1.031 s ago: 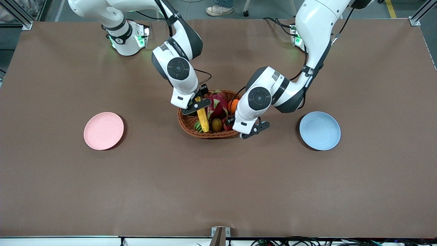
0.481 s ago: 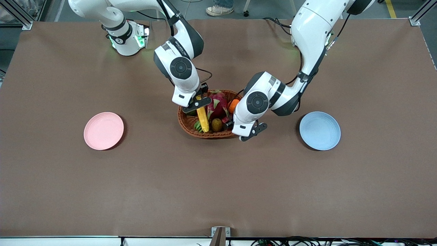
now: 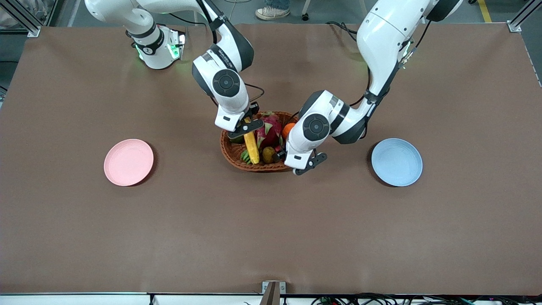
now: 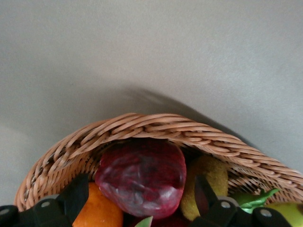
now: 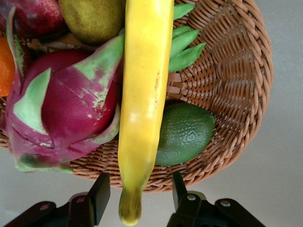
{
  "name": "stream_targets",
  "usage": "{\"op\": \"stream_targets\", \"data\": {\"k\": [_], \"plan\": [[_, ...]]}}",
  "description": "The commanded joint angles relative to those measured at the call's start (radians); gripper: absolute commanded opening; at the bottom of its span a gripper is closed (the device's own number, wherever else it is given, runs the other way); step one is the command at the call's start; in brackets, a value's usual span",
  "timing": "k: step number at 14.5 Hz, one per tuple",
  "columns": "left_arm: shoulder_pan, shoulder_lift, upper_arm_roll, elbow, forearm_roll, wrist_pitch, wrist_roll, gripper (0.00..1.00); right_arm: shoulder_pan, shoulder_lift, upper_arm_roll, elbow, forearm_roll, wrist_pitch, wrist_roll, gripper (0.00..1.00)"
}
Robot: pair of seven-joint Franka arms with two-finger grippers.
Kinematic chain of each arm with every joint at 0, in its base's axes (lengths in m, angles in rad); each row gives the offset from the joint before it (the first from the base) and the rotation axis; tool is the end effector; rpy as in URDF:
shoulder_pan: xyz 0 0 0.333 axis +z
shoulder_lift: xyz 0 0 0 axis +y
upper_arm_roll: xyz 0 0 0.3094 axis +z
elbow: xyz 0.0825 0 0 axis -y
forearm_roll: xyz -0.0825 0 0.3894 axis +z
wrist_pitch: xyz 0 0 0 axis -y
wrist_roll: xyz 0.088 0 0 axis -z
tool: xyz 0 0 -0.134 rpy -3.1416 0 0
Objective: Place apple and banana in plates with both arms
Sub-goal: 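Grasp the banana with the right gripper while the left gripper grasps the apple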
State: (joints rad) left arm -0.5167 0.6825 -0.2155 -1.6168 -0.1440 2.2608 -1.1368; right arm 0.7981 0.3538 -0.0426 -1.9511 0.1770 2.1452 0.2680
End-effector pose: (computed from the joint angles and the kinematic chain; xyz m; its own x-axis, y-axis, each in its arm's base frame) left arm 0.5178 -0.4558 0.1965 0.8353 0.4962 -0.2369 0.5225 -0.8504 0.0612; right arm 0.4252 0.4166 0.2495 0.9093 0.3711 -0.1885 0.3647 -0.9286 -0.0687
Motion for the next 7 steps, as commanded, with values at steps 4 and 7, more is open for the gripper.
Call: {"op": "stream_targets", "data": {"k": [4, 7], "plan": [[-0.020, 0.035, 0.007, -0.002, -0.005, 0.046, -0.006, 0.98, 0.021, -0.021, -0.010, -0.017, 0.015, 0.004, 0.014, 0.57], [-0.025, 0.048, 0.008, -0.003, 0.000, 0.048, -0.004, 0.95, 0.033, -0.024, -0.010, -0.015, 0.015, 0.004, 0.014, 0.55]]}}
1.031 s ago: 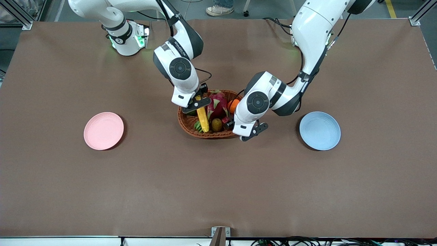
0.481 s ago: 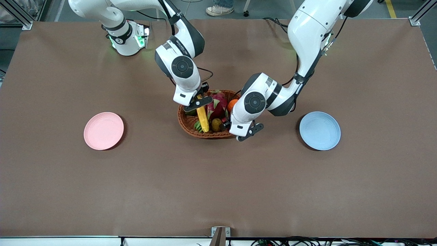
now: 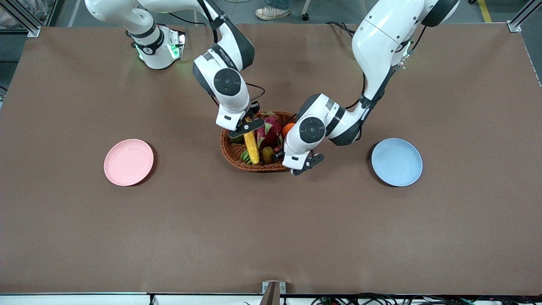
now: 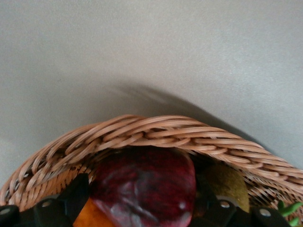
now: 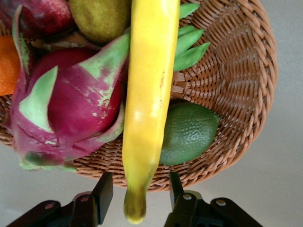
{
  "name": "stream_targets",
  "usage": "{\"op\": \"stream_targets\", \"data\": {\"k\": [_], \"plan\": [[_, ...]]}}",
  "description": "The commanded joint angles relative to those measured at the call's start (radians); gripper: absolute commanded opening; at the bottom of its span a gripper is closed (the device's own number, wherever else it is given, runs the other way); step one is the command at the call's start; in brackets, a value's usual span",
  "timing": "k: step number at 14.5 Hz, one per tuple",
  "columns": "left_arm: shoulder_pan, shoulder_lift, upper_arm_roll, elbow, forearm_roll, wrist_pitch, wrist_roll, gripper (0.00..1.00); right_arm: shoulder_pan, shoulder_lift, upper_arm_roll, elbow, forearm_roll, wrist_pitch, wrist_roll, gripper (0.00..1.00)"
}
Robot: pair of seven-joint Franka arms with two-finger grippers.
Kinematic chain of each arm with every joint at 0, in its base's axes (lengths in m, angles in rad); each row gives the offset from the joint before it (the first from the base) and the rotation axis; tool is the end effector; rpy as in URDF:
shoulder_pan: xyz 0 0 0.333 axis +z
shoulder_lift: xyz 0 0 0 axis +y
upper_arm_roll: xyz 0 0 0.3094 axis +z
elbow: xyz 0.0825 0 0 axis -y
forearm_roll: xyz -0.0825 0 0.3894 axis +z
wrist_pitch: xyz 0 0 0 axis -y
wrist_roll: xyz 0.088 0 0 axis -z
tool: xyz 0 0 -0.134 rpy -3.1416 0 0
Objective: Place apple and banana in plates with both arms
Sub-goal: 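Grasp the banana with the right gripper while the left gripper grasps the apple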
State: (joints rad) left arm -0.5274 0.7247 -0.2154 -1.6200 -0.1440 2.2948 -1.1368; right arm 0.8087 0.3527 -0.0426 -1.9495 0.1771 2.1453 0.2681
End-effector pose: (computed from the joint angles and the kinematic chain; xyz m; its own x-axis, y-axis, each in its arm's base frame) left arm 0.5108 -0.4596 0.1694 0.8339 0.4950 -0.2441 0.5208 -0.8522 0.0511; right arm 0.4212 0.4216 0.2508 0.9057 0.3809 -0.1860 0.3745 -0.9246 -0.0699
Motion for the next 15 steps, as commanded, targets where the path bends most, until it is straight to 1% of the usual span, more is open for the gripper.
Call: {"op": "stream_targets", "data": {"k": [1, 2, 3, 4, 6, 7, 8, 11, 12, 13, 14, 15], "plan": [[-0.020, 0.012, 0.008, 0.000, 0.000, 0.014, -0.006, 0.93, 0.023, -0.023, -0.010, -0.017, 0.015, 0.004, 0.014, 0.55], [-0.020, 0.013, 0.008, 0.000, 0.000, 0.012, -0.007, 0.87, 0.023, -0.024, -0.010, -0.016, 0.015, 0.004, 0.014, 0.54], [-0.020, 0.013, 0.008, 0.000, 0.000, 0.012, -0.008, 0.78, 0.023, -0.026, -0.010, -0.016, 0.015, 0.004, 0.014, 0.54], [-0.020, 0.013, 0.008, 0.002, 0.000, 0.012, -0.008, 0.67, 0.023, -0.026, -0.010, -0.016, 0.015, 0.004, 0.014, 0.54], [-0.017, 0.001, 0.008, 0.005, 0.000, 0.005, -0.008, 0.41, 0.023, -0.029, -0.010, -0.016, 0.015, -0.007, 0.014, 0.52], [-0.013, -0.004, 0.008, 0.006, -0.002, 0.000, -0.009, 0.32, 0.023, -0.031, -0.010, -0.016, 0.015, -0.013, 0.014, 0.52], [-0.005, -0.022, 0.008, 0.006, -0.002, -0.009, -0.009, 0.26, 0.021, -0.032, -0.010, -0.016, 0.015, -0.016, 0.013, 0.50], [0.001, -0.094, 0.019, 0.014, -0.002, -0.109, -0.004, 0.25, 0.021, -0.032, -0.010, -0.011, 0.015, -0.024, 0.014, 0.44], [0.018, -0.115, 0.017, 0.012, -0.002, -0.127, -0.004, 0.25, 0.021, -0.032, -0.010, -0.008, 0.015, -0.024, 0.014, 0.39], [0.032, -0.138, 0.017, 0.012, -0.002, -0.147, -0.001, 0.25, 0.021, -0.032, -0.011, -0.006, 0.015, -0.025, 0.013, 0.33], [0.041, -0.161, 0.017, 0.014, -0.002, -0.165, 0.002, 0.24, 0.021, -0.032, -0.010, -0.006, 0.015, -0.025, 0.013, 0.24], [0.055, -0.181, 0.017, 0.014, -0.002, -0.179, 0.006, 0.20, 0.021, -0.031, -0.010, -0.006, 0.015, -0.025, 0.011, 0.14]]}}
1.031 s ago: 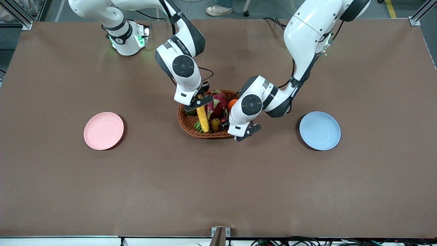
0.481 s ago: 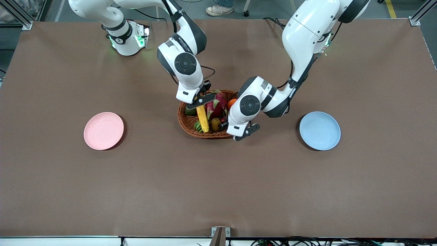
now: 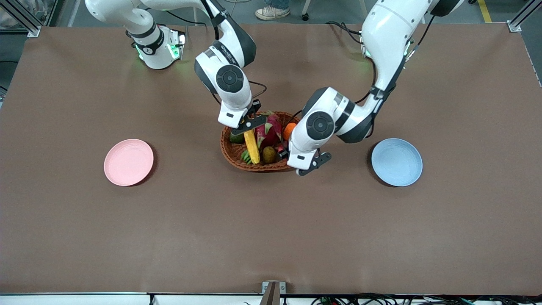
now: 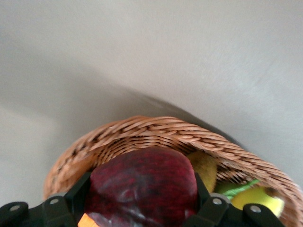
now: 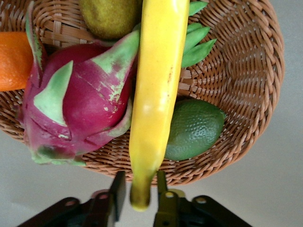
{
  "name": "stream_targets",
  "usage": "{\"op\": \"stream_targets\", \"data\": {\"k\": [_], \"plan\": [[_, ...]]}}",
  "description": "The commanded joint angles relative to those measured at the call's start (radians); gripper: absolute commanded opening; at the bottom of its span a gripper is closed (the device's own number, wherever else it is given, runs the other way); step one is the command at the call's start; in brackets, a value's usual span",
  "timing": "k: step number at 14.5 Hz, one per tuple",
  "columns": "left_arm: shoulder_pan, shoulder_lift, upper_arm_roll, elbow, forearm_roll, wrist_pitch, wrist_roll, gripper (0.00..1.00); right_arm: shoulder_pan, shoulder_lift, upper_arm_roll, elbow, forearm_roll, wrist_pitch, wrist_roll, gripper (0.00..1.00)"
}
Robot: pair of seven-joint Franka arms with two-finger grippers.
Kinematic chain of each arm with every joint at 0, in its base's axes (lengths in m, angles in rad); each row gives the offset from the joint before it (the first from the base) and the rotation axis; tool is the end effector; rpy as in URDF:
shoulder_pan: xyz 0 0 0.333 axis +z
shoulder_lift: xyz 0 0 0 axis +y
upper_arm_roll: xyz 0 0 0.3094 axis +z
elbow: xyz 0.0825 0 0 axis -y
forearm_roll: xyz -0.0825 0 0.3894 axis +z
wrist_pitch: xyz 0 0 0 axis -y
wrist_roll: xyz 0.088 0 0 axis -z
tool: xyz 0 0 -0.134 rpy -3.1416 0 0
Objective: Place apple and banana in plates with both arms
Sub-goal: 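Carry the banana to the pink plate while the left gripper carries the apple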
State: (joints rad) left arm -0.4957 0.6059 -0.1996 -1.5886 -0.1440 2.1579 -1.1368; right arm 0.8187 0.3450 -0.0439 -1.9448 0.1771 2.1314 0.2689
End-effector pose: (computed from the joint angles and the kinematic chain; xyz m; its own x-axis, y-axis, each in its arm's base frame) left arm 0.5356 -0.4393 0.2513 0.8310 0.5091 -0.2242 0.5330 -0.8440 0.0591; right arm 0.4174 0.4257 0.2565 0.9016 0.3897 -0.1878 0.3833 -0.9209 -0.0706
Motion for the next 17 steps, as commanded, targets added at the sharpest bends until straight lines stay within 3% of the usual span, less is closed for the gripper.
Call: {"op": "stream_targets", "data": {"k": [1, 3, 6, 9, 13, 17], "plan": [[0.043, -0.087, 0.002, -0.017, 0.000, -0.055, 0.011, 0.13, 0.011, -0.023, -0.008, -0.011, 0.015, -0.011, 0.010, 0.10], [0.075, -0.129, 0.002, -0.017, 0.000, -0.072, 0.046, 0.02, 0.011, -0.023, -0.008, -0.011, 0.015, -0.011, 0.007, 0.01], [0.170, -0.190, 0.002, -0.017, 0.000, -0.133, 0.170, 0.02, 0.007, -0.027, -0.011, 0.006, 0.015, -0.030, 0.012, 0.00], [0.281, -0.224, 0.002, -0.017, 0.000, -0.248, 0.329, 0.04, -0.018, -0.049, -0.030, 0.105, 0.013, -0.169, 0.015, 0.00], [0.397, -0.218, 0.003, -0.031, 0.041, -0.291, 0.448, 0.04, -0.130, -0.075, -0.124, 0.274, 0.009, -0.427, 0.092, 0.00], [0.512, -0.161, 0.002, -0.073, 0.112, -0.280, 0.515, 0.04, -0.283, -0.080, -0.206, 0.227, 0.001, -0.441, 0.066, 0.00]]}}
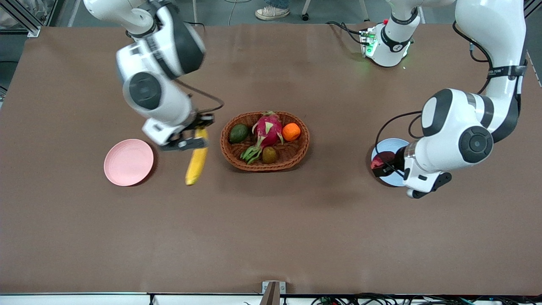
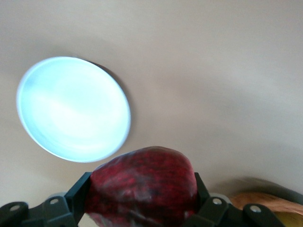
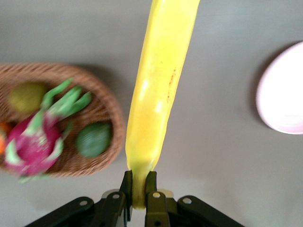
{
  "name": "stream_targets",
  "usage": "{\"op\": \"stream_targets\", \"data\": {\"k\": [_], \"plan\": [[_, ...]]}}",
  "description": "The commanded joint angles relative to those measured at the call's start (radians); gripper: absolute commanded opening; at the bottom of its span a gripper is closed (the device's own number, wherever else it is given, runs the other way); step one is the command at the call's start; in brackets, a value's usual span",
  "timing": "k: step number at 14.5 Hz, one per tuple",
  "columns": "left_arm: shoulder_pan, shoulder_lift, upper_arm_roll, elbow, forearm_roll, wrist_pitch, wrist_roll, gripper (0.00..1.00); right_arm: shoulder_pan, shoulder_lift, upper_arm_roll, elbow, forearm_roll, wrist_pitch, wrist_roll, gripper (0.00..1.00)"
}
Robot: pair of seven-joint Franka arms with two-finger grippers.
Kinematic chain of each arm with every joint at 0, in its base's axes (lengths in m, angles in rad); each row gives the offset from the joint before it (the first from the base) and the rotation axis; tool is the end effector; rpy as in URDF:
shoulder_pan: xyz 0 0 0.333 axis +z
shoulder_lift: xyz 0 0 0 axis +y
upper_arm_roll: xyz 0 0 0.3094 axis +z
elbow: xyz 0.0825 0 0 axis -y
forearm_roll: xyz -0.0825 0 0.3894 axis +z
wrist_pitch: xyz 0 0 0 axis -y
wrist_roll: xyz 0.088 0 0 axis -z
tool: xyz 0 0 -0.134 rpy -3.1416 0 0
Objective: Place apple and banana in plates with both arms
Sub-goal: 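Carry the banana to the pink plate while the left gripper carries the apple, then open both grippers, releasing banana and apple onto the plates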
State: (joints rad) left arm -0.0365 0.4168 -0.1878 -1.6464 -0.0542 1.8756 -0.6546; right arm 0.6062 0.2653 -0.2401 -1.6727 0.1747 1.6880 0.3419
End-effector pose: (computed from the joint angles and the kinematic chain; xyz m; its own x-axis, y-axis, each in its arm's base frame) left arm 0.6292 -0.1392 0.3278 0.8737 0.4346 -0.2188 0.4428 -0.8965 -0.0125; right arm 0.5548 0.2454 0.4002 0.9654 -0.0144 -0.2602 -0.0188 -0.9997 -0.0145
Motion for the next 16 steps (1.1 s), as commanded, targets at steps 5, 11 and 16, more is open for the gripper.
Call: {"op": "stream_targets", "data": {"k": [5, 11, 16], "plan": [[0.131, 0.069, -0.010, -0.104, 0.086, 0.051, 0.064, 0.06, -0.259, -0.015, -0.010, -0.215, -0.142, 0.125, -0.188, 0.00], [0.148, 0.102, -0.010, -0.217, 0.106, 0.214, 0.069, 0.25, -0.358, -0.044, -0.012, -0.402, -0.161, 0.262, -0.402, 0.01], [0.145, 0.097, -0.010, -0.213, 0.106, 0.206, 0.069, 1.00, -0.387, -0.109, -0.012, -0.564, -0.196, 0.406, -0.402, 0.01]]}}
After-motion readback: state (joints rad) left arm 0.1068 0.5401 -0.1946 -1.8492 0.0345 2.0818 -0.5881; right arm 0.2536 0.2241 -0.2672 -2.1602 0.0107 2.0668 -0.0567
